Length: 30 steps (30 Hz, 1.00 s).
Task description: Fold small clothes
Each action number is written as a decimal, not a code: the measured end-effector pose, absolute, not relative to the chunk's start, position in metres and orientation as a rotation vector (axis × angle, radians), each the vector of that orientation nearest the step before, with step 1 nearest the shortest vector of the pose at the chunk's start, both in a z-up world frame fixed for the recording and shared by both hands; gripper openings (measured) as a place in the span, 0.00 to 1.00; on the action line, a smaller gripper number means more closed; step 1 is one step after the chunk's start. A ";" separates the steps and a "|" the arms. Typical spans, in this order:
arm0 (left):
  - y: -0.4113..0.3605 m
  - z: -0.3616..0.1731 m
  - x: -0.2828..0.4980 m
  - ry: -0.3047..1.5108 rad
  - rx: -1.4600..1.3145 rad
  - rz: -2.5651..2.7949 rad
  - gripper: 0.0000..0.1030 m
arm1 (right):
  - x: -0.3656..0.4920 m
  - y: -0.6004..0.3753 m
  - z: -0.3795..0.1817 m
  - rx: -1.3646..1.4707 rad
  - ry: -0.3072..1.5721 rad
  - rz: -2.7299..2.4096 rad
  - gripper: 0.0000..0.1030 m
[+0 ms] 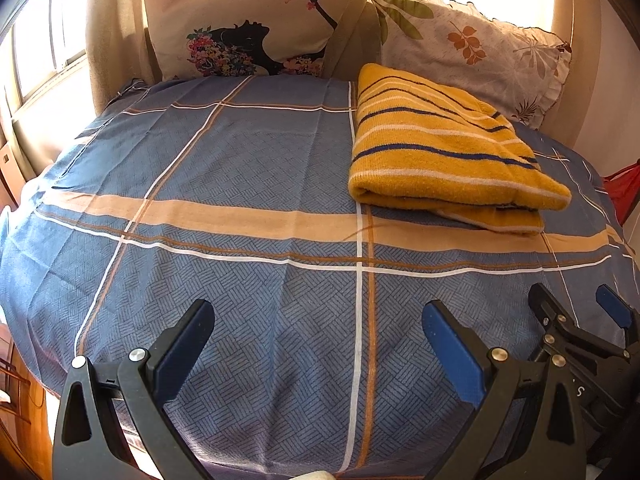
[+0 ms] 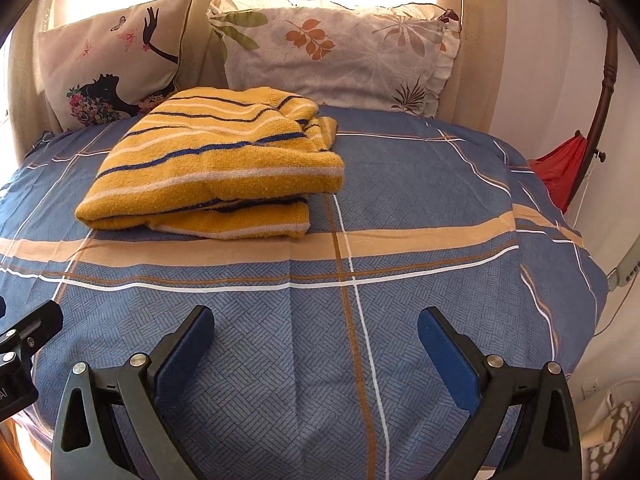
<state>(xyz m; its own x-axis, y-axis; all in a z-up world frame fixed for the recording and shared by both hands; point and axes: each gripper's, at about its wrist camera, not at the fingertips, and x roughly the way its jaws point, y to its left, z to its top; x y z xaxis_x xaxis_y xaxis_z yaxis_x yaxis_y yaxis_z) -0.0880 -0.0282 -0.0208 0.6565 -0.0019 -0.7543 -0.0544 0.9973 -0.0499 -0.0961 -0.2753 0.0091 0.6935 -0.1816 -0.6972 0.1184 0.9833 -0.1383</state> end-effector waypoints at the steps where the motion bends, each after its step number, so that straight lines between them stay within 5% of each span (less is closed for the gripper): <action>1: -0.029 -0.021 -0.088 0.855 -0.069 0.030 1.00 | -0.096 -0.276 0.009 -0.093 0.789 -0.178 1.00; 30: -0.024 -0.023 -0.085 0.858 -0.072 0.043 1.00 | -0.097 -0.277 0.009 -0.107 0.785 -0.196 1.00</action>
<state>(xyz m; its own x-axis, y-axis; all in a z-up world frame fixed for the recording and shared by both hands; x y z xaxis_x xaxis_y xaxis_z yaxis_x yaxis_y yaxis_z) -0.0849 -0.0240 -0.0233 0.6533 0.0090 -0.7571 -0.0667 0.9967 -0.0458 -0.0970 -0.2766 0.0090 0.6907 -0.2144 -0.6906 0.1351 0.9765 -0.1680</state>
